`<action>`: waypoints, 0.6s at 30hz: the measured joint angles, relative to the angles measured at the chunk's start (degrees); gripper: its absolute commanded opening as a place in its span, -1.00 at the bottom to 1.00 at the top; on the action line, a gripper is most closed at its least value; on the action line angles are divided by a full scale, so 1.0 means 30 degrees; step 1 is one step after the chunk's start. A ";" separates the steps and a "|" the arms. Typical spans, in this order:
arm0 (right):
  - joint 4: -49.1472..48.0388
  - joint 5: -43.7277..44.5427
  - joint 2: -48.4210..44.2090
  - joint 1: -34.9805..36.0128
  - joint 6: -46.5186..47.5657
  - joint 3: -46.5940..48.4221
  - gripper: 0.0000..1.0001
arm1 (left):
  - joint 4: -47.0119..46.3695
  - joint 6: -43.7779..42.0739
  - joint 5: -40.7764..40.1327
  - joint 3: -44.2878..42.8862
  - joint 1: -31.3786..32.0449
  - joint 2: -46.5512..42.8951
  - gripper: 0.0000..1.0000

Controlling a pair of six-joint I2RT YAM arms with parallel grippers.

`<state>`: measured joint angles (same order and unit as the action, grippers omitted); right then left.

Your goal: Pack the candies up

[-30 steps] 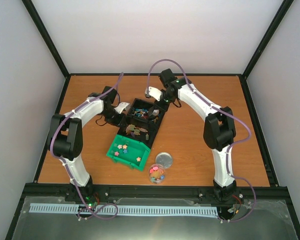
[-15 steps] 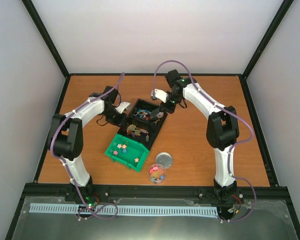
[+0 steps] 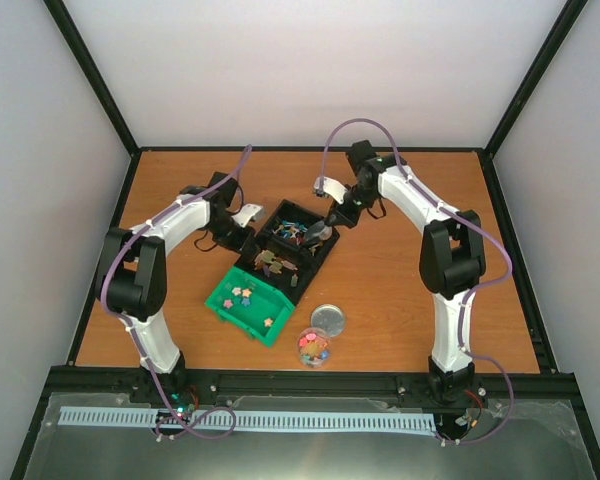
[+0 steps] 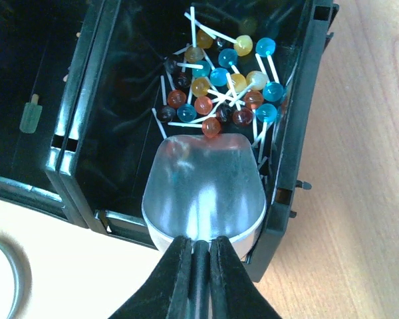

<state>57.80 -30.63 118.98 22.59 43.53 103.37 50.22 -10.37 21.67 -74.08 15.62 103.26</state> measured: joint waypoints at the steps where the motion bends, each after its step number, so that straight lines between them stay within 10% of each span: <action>1: 0.0211 -0.0138 0.0000 -0.0058 0.0117 -0.0022 -0.95 | -0.0029 -0.0058 0.0015 0.0000 0.0044 0.0007 -0.98; 18: -0.4233 -0.1494 -0.0918 0.0597 -0.1319 -0.4226 -0.95 | -0.0044 -0.0197 0.0131 -0.0058 0.0102 0.0102 -0.98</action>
<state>45.10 -35.11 116.22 24.38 39.57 90.70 50.09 -10.96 22.06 -74.26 15.92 103.57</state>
